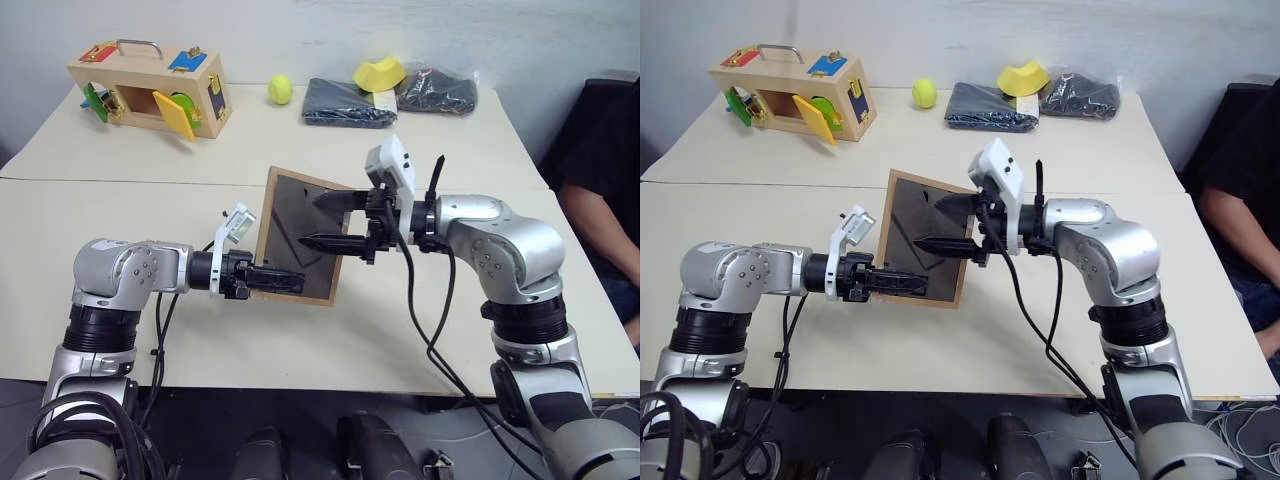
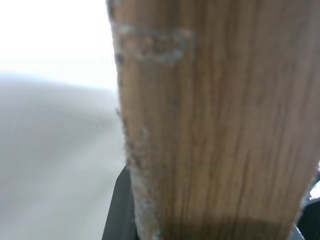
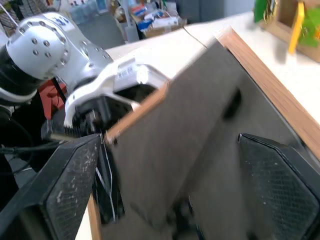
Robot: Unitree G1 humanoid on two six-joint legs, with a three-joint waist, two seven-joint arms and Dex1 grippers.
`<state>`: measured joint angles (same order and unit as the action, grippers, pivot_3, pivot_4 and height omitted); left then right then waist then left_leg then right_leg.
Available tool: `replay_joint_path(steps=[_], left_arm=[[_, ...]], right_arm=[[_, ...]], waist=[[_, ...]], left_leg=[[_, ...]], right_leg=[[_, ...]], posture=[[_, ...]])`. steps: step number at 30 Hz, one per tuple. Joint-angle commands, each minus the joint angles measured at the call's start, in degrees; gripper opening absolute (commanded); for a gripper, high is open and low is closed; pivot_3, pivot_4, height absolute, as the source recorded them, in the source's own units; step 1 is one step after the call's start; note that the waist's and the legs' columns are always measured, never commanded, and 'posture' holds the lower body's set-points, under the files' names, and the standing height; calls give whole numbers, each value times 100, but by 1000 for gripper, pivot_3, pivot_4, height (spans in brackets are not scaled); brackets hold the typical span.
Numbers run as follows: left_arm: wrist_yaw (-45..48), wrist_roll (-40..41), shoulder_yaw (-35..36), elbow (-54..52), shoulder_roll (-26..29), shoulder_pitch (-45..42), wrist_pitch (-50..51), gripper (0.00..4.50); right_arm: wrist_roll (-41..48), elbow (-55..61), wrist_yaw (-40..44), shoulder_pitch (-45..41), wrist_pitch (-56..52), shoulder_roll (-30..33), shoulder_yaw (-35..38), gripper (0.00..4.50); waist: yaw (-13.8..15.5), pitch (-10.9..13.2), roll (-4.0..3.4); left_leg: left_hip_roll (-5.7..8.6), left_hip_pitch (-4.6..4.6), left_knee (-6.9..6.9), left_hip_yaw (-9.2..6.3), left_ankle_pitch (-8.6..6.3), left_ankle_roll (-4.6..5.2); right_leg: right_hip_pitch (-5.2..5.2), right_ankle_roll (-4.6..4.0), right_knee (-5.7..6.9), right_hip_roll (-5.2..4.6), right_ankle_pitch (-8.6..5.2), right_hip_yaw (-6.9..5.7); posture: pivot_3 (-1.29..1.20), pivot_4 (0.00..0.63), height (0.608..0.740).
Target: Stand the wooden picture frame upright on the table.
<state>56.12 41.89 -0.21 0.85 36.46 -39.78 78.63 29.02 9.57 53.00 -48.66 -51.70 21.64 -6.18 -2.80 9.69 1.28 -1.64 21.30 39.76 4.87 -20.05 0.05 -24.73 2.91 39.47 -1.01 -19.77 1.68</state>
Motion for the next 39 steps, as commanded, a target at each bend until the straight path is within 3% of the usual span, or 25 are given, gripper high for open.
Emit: replay_joint_path(steps=[1,7,15,21,24,27,34,37,39], left_arm=[[117,114,-41,-183,-1,-224,-235,849],[107,-49,-156,198,33,-292,-469,849],[169,-45,-176,387,106,-432,-522,849],[243,-4,-156,456,164,-517,-433,849],[292,138,-29,538,157,-659,-206,849],[343,200,-12,604,164,-756,-94,849],[505,358,-98,511,232,-792,180,849],[513,361,-99,519,260,-797,198,849],[500,359,-79,538,277,-806,215,849]], right_arm=[[332,366,186,-4,48,-49,-70,4500],[826,983,252,249,-196,252,69,4500],[575,1140,441,988,334,1569,507,4500],[-1842,155,186,1504,4421,1970,6,4500],[-4284,-1412,-1468,1172,8510,2100,-516,4500],[-5819,-2500,-2915,650,10307,2032,-804,4500],[-8113,-3766,-5819,-530,11067,1327,-1305,4500],[-8765,-4156,-6660,-853,11049,1173,-1656,3877],[-9025,-4365,-7056,-985,11032,1159,-1842,3221]], waist=[[-9,0,0],[-18,0,0],[1,1,2],[-24,3,4],[-42,6,8],[-66,10,8],[-165,10,8],[-208,10,8],[-214,10,8]], left_leg=[[0,2,0,0,0,0],[0,2,-2,-1,0,0],[0,3,-8,0,-1,1],[0,0,-14,2,0,-1],[-2,-3,-13,12,1,-1],[-1,-5,-12,27,1,-2],[-10,3,-10,44,11,-19],[-10,3,-10,44,12,-21],[-11,3,-11,45,13,-23]], right_leg=[[0,0,0,0,0,0],[0,0,-2,0,0,0],[2,0,-25,-1,0,0],[3,0,-29,7,0,5],[1,1,-26,12,0,14],[-11,1,-17,13,0,29],[-46,-7,18,24,-4,47],[-48,-11,25,25,-7,46],[-53,-15,31,25,-9,46]], posture=[[0,150,740],[0,150,740],[0,150,740],[0,150,740],[0,150,740],[0,150,740],[0,150,740],[0,150,740],[0,150,740]])
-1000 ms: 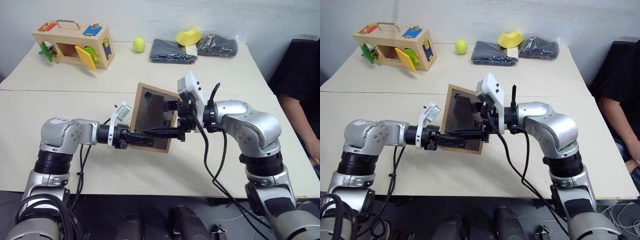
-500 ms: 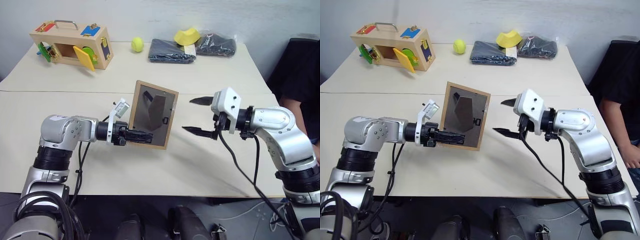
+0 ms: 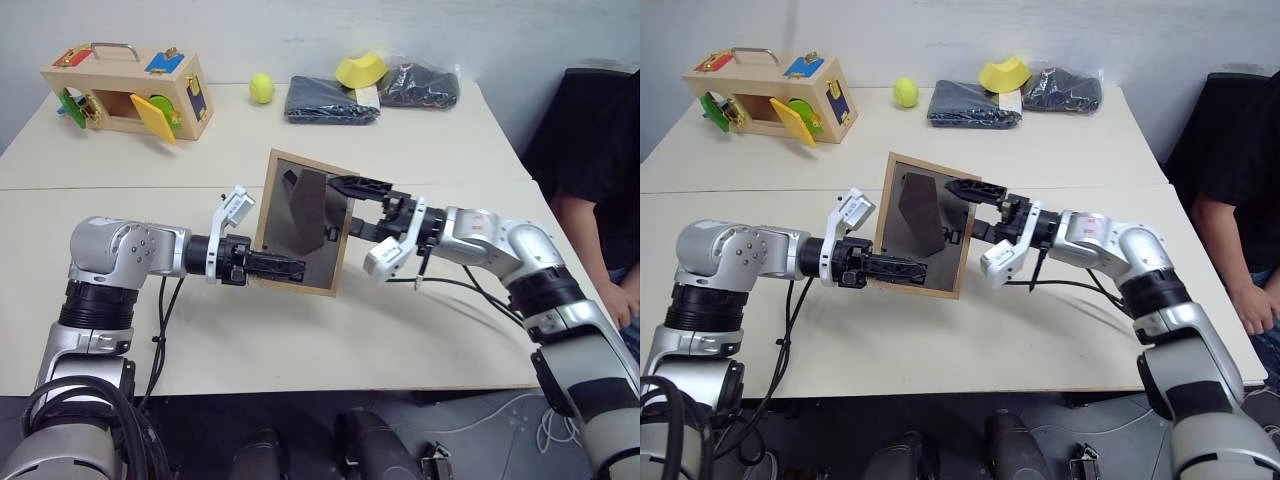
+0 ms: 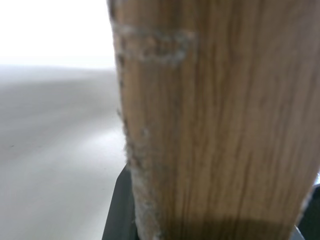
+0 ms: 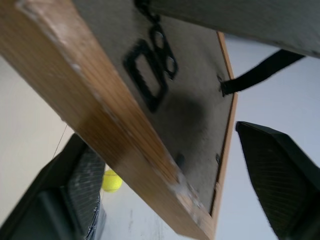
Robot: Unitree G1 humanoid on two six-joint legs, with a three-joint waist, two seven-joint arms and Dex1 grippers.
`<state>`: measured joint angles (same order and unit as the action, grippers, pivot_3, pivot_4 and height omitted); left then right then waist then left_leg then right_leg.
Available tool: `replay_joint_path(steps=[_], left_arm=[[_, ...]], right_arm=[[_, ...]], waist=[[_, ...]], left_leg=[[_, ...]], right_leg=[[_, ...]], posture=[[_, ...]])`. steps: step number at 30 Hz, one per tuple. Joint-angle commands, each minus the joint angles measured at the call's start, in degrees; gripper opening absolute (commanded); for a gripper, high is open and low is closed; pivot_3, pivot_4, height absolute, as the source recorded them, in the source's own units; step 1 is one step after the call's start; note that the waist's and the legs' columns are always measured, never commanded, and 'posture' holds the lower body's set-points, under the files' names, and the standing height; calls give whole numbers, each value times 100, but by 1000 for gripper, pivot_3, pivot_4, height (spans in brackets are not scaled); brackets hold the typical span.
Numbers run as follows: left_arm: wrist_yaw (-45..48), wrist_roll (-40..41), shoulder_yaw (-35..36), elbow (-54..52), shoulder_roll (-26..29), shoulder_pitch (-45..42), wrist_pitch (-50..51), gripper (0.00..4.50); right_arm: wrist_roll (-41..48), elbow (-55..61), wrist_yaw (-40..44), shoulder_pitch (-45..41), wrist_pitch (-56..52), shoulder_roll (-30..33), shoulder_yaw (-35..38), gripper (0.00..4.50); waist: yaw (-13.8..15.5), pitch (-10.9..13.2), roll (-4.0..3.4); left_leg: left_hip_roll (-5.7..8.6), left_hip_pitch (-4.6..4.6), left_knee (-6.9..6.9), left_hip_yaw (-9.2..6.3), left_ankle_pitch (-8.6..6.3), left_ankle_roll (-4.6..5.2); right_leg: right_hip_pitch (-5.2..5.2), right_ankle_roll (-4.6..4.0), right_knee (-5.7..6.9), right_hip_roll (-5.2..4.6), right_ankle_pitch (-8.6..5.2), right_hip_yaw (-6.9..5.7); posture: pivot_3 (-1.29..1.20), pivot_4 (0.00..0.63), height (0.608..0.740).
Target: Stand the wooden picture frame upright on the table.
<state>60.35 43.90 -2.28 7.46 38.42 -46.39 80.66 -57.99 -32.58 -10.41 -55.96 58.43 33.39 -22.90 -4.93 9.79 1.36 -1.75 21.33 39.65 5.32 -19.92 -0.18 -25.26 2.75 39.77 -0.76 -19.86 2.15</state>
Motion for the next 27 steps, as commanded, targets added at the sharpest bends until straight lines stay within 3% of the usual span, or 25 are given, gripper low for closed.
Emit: replay_joint_path(steps=[1,4,7,10,14,16,19,21,23,25,27], left_arm=[[75,167,152,-111,101,-152,37,849],[84,189,222,-132,303,-108,114,849],[90,243,350,-286,611,36,139,1811],[142,332,655,-622,1169,359,82,2790],[73,456,1225,-968,1775,856,5,4002],[79,602,2001,-1357,2123,1382,-79,4498],[-95,773,3337,-2132,2171,2104,-319,4500],[-221,750,3806,-2679,1986,2564,-676,4500],[-355,798,4106,-3141,1749,2919,-942,4500],[-561,790,4218,-3485,1485,3135,-1282,4500],[-827,740,4181,-3677,1248,3241,-1559,4500]], right_arm=[[-412,-252,-890,-319,9,-24,-251,2903],[-492,-687,-1179,-580,12,-66,-441,2254],[-452,-985,-1300,-778,70,-71,-614,1960],[-315,-1187,-1178,-886,190,-60,-745,1319],[-86,-1296,-974,-930,346,16,-835,1259],[262,-1398,-587,-888,568,84,-826,1259],[1166,-1665,368,-794,923,173,-782,1259],[2562,-1827,1592,-593,947,107,-785,1259],[4710,-1296,3394,-110,178,17,-785,1259],[6789,-184,5224,472,-1504,-44,-610,1258],[8373,982,6293,922,-3627,-2,-347,1258]], waist=[[-3,0,0],[-25,0,0],[-60,0,0],[-128,0,0],[-183,1,1],[-175,1,1],[-178,3,4],[-169,3,4],[-162,2,5],[-133,2,5],[-49,3,4]], left_leg=[[0,0,0,0,0,-1],[0,5,0,2,1,-3],[-3,3,1,3,5,-8],[-4,2,-7,3,7,-12],[-5,-1,-17,0,11,-20],[-4,-2,-21,0,12,-21],[-4,-2,-27,-1,12,-21],[-5,-3,-29,-2,12,-21],[-5,-14,-30,-3,12,-21],[-8,-32,-30,-18,12,-21],[-10,-34,-22,-43,10,-19]], right_leg=[[0,-1,5,1,0,0],[-8,-1,11,1,-1,1],[-10,-5,10,7,-3,3],[-13,-11,19,10,-6,5],[-16,-18,16,13,-10,6],[-16,-21,14,10,-11,5],[-16,-21,9,9,-12,5],[-15,-21,8,10,-11,3],[-4,-21,6,10,-11,3],[29,-21,2,9,-11,-9],[54,-18,1,8,-10,-27]], posture=[[0,150,740],[0,150,740],[0,150,740],[0,150,740],[0,150,740],[0,150,740],[0,150,740],[0,150,740],[0,150,740],[0,150,740],[0,150,740]])
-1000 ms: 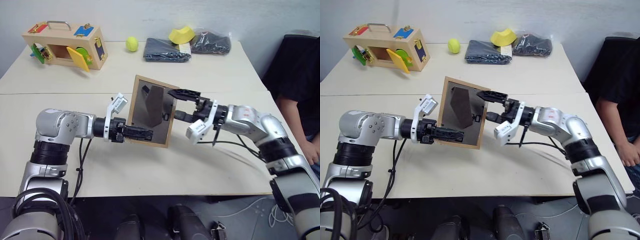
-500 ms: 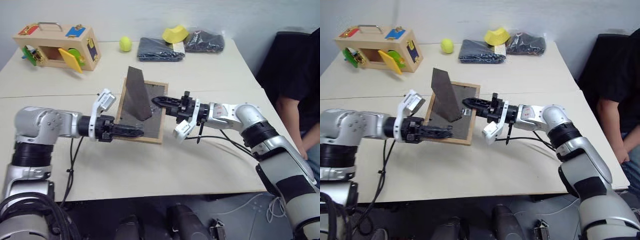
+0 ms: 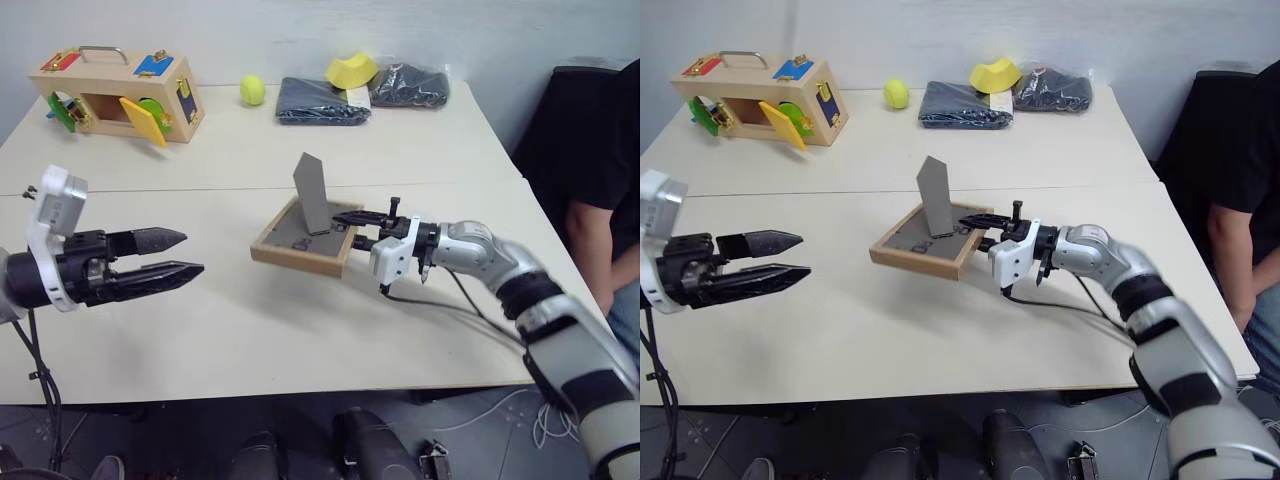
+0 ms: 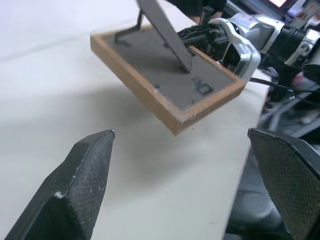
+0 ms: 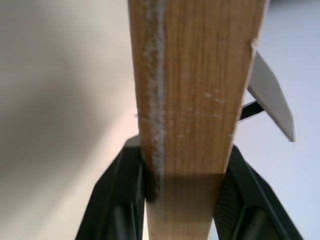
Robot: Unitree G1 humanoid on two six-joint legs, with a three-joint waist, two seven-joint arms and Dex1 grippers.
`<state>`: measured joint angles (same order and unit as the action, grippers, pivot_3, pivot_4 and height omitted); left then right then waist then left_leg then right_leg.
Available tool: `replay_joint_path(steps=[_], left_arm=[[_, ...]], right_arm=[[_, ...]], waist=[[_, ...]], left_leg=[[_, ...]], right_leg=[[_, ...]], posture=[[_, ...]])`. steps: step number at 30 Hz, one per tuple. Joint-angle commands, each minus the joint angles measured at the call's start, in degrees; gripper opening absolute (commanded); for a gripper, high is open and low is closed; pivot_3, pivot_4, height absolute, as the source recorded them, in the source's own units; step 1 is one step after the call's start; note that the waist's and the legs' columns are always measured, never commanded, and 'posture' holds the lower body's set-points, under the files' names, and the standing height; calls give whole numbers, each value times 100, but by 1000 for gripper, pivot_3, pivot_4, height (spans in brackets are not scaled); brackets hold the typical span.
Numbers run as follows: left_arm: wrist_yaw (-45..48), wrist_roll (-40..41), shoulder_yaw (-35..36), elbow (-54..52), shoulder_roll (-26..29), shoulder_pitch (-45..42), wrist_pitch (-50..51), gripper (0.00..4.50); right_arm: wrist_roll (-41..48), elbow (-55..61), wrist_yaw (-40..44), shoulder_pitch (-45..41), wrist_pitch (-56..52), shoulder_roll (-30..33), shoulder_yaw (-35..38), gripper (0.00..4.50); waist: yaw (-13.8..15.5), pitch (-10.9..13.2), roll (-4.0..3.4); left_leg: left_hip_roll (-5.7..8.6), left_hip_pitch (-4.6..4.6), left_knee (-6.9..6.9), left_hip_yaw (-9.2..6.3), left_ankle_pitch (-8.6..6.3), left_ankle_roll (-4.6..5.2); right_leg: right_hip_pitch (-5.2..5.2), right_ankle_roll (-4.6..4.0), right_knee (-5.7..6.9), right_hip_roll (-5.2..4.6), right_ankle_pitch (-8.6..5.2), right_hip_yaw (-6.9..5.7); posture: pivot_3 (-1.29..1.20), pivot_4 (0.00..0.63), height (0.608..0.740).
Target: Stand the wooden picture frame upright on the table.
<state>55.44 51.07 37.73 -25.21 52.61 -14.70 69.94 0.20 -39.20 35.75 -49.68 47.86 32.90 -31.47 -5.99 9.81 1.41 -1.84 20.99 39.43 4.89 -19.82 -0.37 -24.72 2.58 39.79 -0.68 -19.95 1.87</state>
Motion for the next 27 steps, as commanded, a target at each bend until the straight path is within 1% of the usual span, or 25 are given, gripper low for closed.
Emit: replay_joint_path(steps=[1,3,4,6,9,14,16,18,19,20,21,24,26,27], left_arm=[[-472,-11,112,-494,-272,92,-606,4500],[-628,-15,2,-548,-348,114,-770,4500],[-678,17,-25,-547,-352,128,-820,4500],[-728,71,-74,-489,-316,141,-912,4500],[-776,90,-208,-389,-246,103,-1032,4500],[-693,92,-532,-227,-163,-16,-1286,4500],[-650,68,-677,-138,-153,-82,-1405,4500],[-634,67,-745,-85,-134,-103,-1482,4500],[-622,40,-830,-39,-118,-146,-1535,4500],[-614,21,-892,-5,-105,-175,-1576,4500],[-593,28,-940,39,-107,-209,-1620,4500],[-550,5,-1079,254,-121,-343,-1780,4500],[-508,-64,-1156,337,-129,-372,-1928,4500],[-496,-77,-1180,374,-126,-387,-1981,4500]], right_arm=[[3185,2157,1959,474,-3585,102,606,1258],[4074,2789,2184,706,-5365,160,779,1258],[4326,2978,2194,779,-5972,157,888,1258],[4532,3070,2023,843,-6909,51,1081,1258],[4456,2995,1911,964,-7651,-151,1240,1258],[4087,2890,2015,1286,-8095,-389,1350,1258],[3973,2878,2048,1353,-8232,-440,1398,1982],[3871,2897,2105,1382,-8321,-492,1472,2567],[3745,2952,2159,1424,-8256,-481,1473,2744],[3645,2994,2201,1456,-8215,-478,1480,3196],[3565,3066,2237,1496,-8176,-463,1506,3514],[3259,3515,2349,1683,-7981,-163,1625,4474],[2830,3866,2597,1901,-7578,427,1701,4474],[2753,4030,2765,2020,-7456,743,1828,4474]], waist=[[77,1,-1],[128,1,-2],[144,1,-2],[168,1,-1],[209,0,-1],[256,0,-1],[274,-1,0],[275,-1,0],[274,-1,0],[279,-1,0],[277,-1,0],[285,-1,0],[294,2,-4],[317,2,-4]], left_leg=[[0,7,6,-14,-2,3],[0,9,8,-19,-4,7],[0,9,8,-26,-5,7],[1,10,8,-34,-6,7],[7,11,7,-39,-6,7],[10,13,1,-39,-7,7],[10,11,1,-38,-6,7],[10,11,1,-39,-6,7],[10,14,1,-38,-7,7],[10,15,-1,-39,-7,8],[10,16,-1,-39,-7,7],[10,15,-1,-39,-6,7],[11,15,-3,-40,-6,7],[13,17,-5,-40,-7,9]], right_leg=[[4,2,1,-2,1,-11],[7,3,1,-5,2,-16],[10,3,-2,-6,2,-23],[13,3,-18,-8,2,-30],[14,2,-32,-13,1,-33],[11,2,-36,-14,1,-32],[13,2,-37,-14,1,-33],[13,2,-37,-14,1,-33],[11,2,-37,-14,2,-33],[11,2,-38,-14,2,-33],[11,2,-40,-14,2,-33],[11,2,-40,-13,1,-34],[12,3,-42,-14,1,-35],[11,3,-47,-16,2,-35]], posture=[[0,150,740],[0,150,740],[0,150,740],[0,150,740],[0,150,740],[0,150,740],[0,150,740],[0,150,740],[0,150,740],[0,150,740],[0,150,740],[0,150,740],[0,150,740],[0,150,740]])
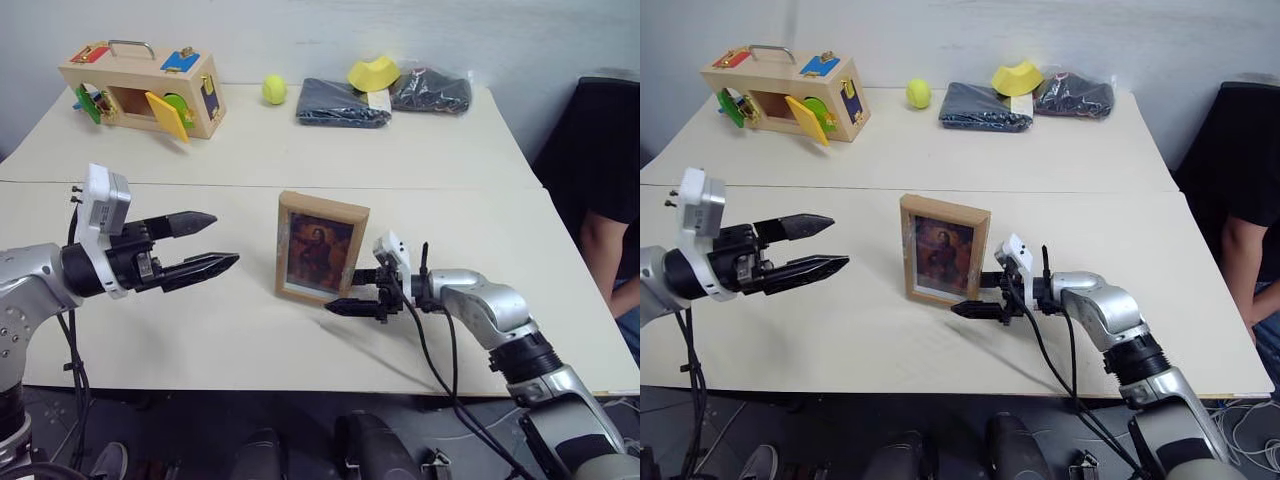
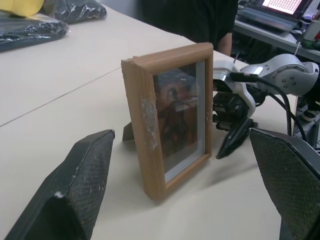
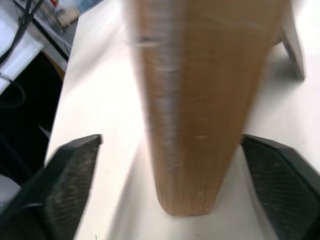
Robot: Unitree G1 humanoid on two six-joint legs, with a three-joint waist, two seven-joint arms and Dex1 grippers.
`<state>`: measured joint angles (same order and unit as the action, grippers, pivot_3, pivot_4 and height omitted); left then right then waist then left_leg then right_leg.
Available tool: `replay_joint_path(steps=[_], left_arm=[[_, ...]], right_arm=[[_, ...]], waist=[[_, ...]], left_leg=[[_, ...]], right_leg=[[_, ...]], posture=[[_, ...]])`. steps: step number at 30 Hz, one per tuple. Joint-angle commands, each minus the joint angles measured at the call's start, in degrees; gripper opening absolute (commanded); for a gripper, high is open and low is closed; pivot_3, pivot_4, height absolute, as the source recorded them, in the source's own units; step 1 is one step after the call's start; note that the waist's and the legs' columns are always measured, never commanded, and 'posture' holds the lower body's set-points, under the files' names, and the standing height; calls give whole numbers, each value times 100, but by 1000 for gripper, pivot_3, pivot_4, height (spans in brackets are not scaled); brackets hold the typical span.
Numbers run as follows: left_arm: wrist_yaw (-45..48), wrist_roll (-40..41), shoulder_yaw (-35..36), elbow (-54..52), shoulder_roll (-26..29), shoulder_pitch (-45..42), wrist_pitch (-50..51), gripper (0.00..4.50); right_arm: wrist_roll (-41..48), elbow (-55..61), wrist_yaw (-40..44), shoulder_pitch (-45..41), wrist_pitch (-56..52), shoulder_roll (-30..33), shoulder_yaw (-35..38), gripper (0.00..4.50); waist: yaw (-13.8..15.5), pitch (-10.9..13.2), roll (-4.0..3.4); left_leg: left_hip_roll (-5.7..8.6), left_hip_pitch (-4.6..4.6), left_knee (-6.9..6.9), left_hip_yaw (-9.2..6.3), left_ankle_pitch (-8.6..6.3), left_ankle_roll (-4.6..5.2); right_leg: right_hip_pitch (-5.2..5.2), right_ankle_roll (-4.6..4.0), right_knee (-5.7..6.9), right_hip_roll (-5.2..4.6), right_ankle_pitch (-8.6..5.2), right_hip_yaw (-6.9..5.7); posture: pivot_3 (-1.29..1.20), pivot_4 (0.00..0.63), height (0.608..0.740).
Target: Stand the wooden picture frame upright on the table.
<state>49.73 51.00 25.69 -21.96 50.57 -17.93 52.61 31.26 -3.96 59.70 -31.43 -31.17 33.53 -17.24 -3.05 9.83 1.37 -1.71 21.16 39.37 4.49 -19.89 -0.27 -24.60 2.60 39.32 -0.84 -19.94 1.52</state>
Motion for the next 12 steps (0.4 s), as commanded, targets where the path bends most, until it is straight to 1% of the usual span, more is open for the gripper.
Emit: replay_joint_path(steps=[1,3,4,7,9,12], left_arm=[[84,-95,13,97,82,-87,-317,4500],[107,-151,-2,189,99,-115,-429,4500],[133,-210,-22,266,122,-137,-511,4500],[196,-313,-71,441,160,-226,-686,4500],[206,-319,-97,529,169,-318,-721,4500],[232,-401,-160,602,180,-417,-835,4500]], right_arm=[[-278,657,629,325,519,1076,684,4474],[-17,819,983,491,501,1581,1179,4474],[293,818,1185,522,329,1846,1601,4474],[971,774,1556,546,-184,2289,2431,4474],[1273,807,1615,550,-491,2353,2707,4474],[1427,836,1405,505,-737,2232,2885,4474]], waist=[[58,0,0],[104,1,-2],[123,1,-2],[109,2,-2],[97,1,-2],[86,2,-2]], left_leg=[[1,0,-3,-1,0,1],[4,3,-6,-1,-3,5],[3,2,-7,-1,-3,6],[0,-5,-9,-1,-3,5],[-4,-11,-15,-1,-1,2],[-6,-12,-18,-1,0,1]], right_leg=[[3,0,-10,-1,0,-2],[3,3,-18,-4,2,-3],[6,3,-21,-3,2,-3],[9,3,-20,0,2,-3],[12,3,-20,7,2,-3],[12,2,-18,9,2,1]], posture=[[0,150,740],[0,150,740],[0,150,740],[0,150,740],[0,150,740],[0,150,740]])
